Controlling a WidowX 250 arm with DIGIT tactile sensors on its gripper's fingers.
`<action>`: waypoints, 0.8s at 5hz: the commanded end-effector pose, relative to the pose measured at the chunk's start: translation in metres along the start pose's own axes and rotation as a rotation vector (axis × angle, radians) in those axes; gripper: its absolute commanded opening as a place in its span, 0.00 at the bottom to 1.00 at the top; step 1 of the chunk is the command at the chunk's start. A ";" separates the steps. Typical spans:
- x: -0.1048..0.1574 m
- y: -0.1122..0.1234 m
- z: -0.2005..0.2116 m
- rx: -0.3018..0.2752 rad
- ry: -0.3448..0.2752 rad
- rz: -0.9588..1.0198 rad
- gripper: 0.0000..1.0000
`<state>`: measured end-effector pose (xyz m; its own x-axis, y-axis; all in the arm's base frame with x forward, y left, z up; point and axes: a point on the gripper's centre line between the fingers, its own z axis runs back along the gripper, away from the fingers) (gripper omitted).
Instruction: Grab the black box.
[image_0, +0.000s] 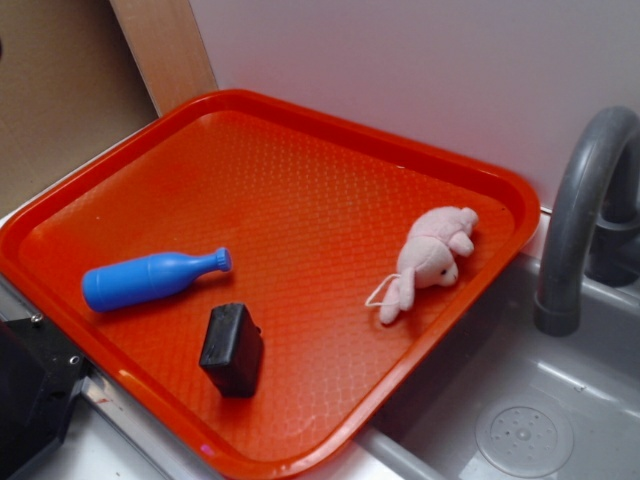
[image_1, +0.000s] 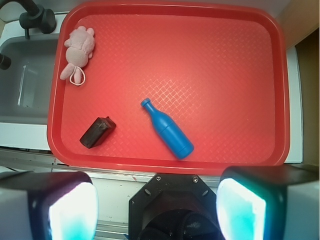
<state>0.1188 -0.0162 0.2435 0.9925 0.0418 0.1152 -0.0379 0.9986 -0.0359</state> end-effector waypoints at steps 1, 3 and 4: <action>0.000 0.000 0.000 0.000 0.000 0.000 1.00; 0.023 -0.030 -0.067 0.033 0.000 -0.028 1.00; 0.026 -0.049 -0.086 0.026 -0.019 0.023 1.00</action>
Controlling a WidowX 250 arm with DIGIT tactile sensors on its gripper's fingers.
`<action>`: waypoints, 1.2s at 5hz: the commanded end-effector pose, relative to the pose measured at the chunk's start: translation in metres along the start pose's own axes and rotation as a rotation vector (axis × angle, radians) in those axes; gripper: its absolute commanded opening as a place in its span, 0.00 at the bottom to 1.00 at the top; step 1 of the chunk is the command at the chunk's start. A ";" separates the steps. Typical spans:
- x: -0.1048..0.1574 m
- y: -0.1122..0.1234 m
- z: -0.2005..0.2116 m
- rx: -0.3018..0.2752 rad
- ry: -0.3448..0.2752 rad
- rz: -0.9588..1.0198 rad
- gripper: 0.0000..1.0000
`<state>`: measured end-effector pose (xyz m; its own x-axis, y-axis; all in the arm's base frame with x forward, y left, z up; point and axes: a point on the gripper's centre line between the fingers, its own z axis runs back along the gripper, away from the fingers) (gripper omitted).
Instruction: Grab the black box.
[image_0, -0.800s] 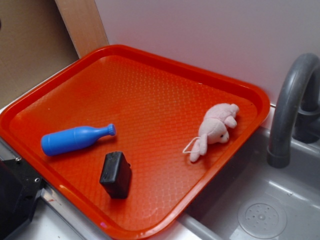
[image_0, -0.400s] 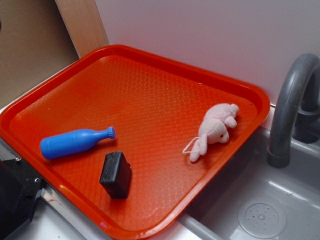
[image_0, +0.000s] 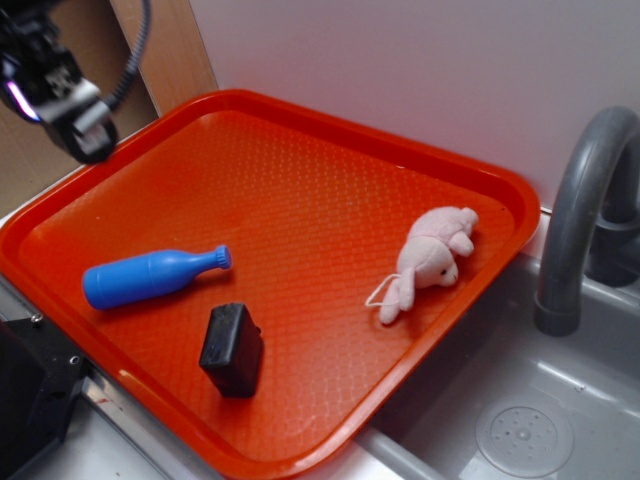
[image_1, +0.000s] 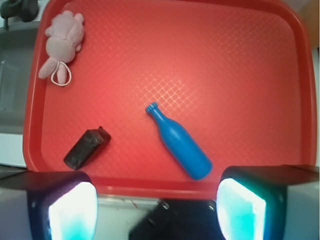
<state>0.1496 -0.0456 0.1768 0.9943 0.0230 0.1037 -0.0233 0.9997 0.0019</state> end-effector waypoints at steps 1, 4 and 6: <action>0.006 -0.034 -0.017 -0.110 -0.036 0.195 1.00; -0.003 -0.069 -0.065 -0.147 -0.023 0.538 1.00; -0.010 -0.086 -0.108 -0.168 0.028 0.526 1.00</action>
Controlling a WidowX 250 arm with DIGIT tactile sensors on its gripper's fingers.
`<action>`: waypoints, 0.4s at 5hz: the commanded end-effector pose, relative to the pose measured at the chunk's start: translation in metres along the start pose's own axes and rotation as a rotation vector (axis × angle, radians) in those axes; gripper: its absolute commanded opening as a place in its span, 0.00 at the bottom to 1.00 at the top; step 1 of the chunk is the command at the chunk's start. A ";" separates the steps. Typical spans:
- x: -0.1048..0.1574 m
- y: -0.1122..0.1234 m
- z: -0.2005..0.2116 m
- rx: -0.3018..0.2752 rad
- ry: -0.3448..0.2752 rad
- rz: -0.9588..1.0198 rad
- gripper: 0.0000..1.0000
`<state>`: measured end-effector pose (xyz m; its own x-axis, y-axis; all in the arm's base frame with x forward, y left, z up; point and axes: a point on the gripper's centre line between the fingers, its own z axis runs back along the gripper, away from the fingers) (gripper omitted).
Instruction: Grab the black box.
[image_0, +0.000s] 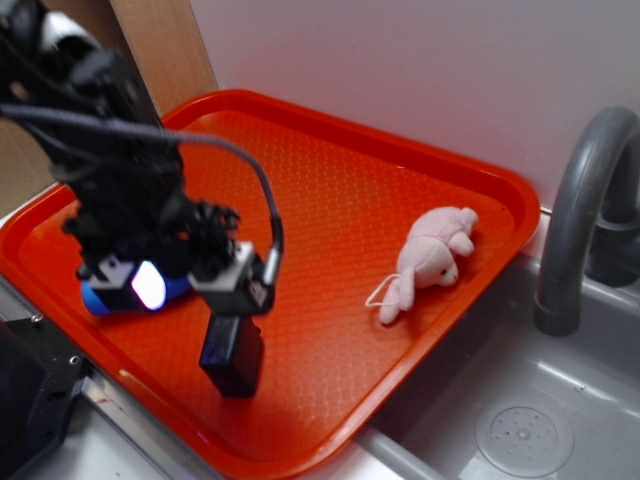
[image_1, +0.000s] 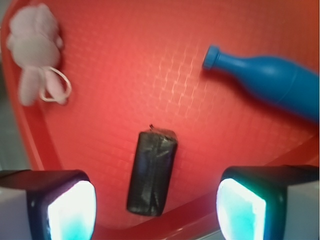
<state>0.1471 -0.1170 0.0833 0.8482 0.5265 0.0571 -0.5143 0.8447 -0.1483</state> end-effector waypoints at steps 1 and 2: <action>-0.005 -0.020 -0.036 -0.038 0.063 -0.018 1.00; -0.010 -0.017 -0.045 0.020 0.035 -0.023 0.00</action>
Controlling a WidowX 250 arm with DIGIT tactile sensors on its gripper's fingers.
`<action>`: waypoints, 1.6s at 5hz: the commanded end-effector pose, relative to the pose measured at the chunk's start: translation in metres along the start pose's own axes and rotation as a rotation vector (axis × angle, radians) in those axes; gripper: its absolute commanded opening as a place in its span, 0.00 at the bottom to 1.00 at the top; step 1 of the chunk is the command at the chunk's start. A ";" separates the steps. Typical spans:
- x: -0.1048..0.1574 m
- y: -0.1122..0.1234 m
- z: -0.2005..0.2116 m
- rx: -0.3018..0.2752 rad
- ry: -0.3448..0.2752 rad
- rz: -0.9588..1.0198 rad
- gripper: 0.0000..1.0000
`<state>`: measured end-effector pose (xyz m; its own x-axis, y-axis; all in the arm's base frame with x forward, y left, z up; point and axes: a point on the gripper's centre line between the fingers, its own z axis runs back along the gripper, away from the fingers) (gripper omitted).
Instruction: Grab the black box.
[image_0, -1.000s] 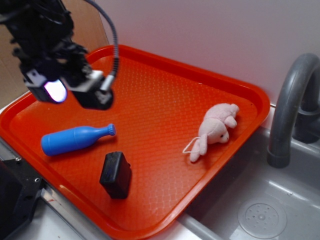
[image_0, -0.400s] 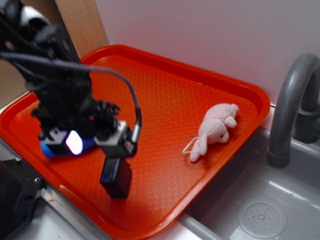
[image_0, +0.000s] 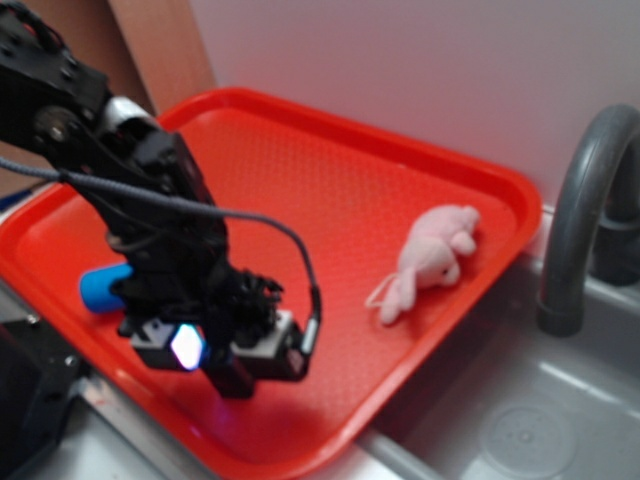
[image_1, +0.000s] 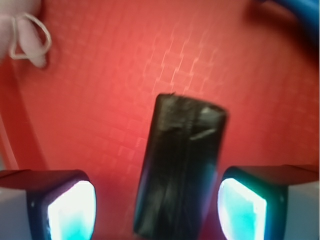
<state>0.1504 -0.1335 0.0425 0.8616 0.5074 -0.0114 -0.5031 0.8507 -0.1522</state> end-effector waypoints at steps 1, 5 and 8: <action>0.001 0.000 -0.003 0.047 -0.038 -0.026 0.00; 0.098 0.079 0.157 0.172 -0.092 -0.280 0.00; 0.122 0.065 0.113 0.258 0.007 -0.384 0.00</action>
